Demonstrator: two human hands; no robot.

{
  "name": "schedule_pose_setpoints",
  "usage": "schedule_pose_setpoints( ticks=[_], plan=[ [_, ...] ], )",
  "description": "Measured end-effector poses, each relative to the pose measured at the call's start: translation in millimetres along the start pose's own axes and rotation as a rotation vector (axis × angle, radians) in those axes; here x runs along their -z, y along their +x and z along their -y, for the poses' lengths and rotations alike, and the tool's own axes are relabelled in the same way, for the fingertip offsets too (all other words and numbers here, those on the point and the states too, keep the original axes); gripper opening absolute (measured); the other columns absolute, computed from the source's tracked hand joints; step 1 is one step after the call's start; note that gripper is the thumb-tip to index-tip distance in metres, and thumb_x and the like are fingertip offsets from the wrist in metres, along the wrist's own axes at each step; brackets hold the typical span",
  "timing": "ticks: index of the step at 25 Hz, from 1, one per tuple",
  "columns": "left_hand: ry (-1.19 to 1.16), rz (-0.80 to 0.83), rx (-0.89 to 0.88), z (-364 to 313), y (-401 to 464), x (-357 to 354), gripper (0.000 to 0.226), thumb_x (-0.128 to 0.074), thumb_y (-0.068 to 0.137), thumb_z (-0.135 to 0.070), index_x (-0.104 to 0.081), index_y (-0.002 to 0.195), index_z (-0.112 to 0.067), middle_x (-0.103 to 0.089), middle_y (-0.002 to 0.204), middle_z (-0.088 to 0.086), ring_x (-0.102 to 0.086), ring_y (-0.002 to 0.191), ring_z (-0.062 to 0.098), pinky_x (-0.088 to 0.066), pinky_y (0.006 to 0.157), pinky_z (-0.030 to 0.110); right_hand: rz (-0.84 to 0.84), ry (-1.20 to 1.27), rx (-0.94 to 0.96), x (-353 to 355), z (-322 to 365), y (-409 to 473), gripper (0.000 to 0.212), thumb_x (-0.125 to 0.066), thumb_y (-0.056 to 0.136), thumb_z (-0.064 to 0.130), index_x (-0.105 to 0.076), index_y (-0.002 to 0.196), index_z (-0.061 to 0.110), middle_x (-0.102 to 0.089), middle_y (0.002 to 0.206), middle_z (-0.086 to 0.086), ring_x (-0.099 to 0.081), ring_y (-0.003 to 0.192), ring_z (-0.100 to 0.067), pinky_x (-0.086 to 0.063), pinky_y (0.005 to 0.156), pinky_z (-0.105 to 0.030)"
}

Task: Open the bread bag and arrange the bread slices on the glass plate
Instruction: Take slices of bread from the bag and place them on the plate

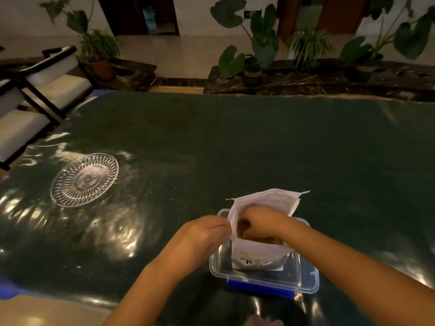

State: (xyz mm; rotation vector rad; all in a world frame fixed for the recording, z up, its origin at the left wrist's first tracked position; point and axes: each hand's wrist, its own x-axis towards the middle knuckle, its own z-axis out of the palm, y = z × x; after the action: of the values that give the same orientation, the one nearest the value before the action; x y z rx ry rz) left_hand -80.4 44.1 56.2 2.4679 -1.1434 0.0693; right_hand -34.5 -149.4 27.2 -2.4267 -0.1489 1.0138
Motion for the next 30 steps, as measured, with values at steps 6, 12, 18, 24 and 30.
schedule_pose_setpoints(
  ticks=[6, 12, 18, 24, 30],
  plan=[
    [-0.011, 0.007, 0.054, -3, 7, -13, 0.016, -0.069, 0.077, -0.017, -0.068, 0.092, -0.012, -0.071, 0.095, 0.006, -0.066, 0.088, 0.019, -0.058, 0.077, 0.034, 0.021, -0.095, -0.361, 3, -15, 38, 0.034, -0.056, 0.083, 0.043, -0.051, 0.111, 0.025, -0.059, 0.114, -0.006, -0.054, 0.103, -0.025, -0.041, 0.101, -0.045],
    [0.009, 0.002, -0.040, -7, 8, -8, 0.030, -0.085, 0.059, -0.005, -0.073, 0.086, -0.010, -0.074, 0.086, 0.006, -0.070, 0.076, 0.017, -0.061, 0.062, 0.031, -0.079, 0.005, -0.432, 6, -24, 52, 0.034, -0.058, 0.079, 0.050, -0.050, 0.105, 0.030, -0.058, 0.099, -0.004, -0.053, 0.089, -0.022, -0.043, 0.095, -0.042],
    [-0.002, -0.103, -0.061, -1, 10, -13, 0.028, -0.083, 0.062, -0.005, -0.070, 0.085, -0.013, -0.072, 0.086, 0.003, -0.068, 0.077, 0.015, -0.059, 0.060, 0.029, -0.151, -0.323, -0.263, 17, -27, 31, 0.027, -0.060, 0.085, 0.027, -0.056, 0.111, 0.021, -0.056, 0.093, -0.001, -0.052, 0.084, -0.017, -0.045, 0.088, -0.036],
    [-0.038, -0.105, -0.015, 4, 13, -19, 0.025, -0.079, 0.069, -0.009, -0.069, 0.091, -0.016, -0.072, 0.091, 0.001, -0.068, 0.083, 0.012, -0.060, 0.067, 0.030, -0.278, -0.513, 0.115, 45, -18, -30, 0.026, -0.059, 0.081, 0.041, -0.062, 0.093, 0.018, -0.066, 0.093, -0.003, -0.061, 0.081, -0.019, -0.049, 0.075, -0.031],
    [-0.267, -0.243, 0.293, -3, 23, -10, 0.040, -0.057, 0.083, -0.035, -0.049, 0.122, -0.039, -0.053, 0.123, -0.018, -0.052, 0.114, -0.001, -0.050, 0.095, 0.033, -0.413, -0.473, 0.317, 99, 7, -91, 0.008, -0.061, 0.073, 0.026, -0.065, 0.080, 0.025, -0.064, 0.077, 0.005, -0.059, 0.073, -0.011, -0.054, 0.065, -0.029]
  ],
)
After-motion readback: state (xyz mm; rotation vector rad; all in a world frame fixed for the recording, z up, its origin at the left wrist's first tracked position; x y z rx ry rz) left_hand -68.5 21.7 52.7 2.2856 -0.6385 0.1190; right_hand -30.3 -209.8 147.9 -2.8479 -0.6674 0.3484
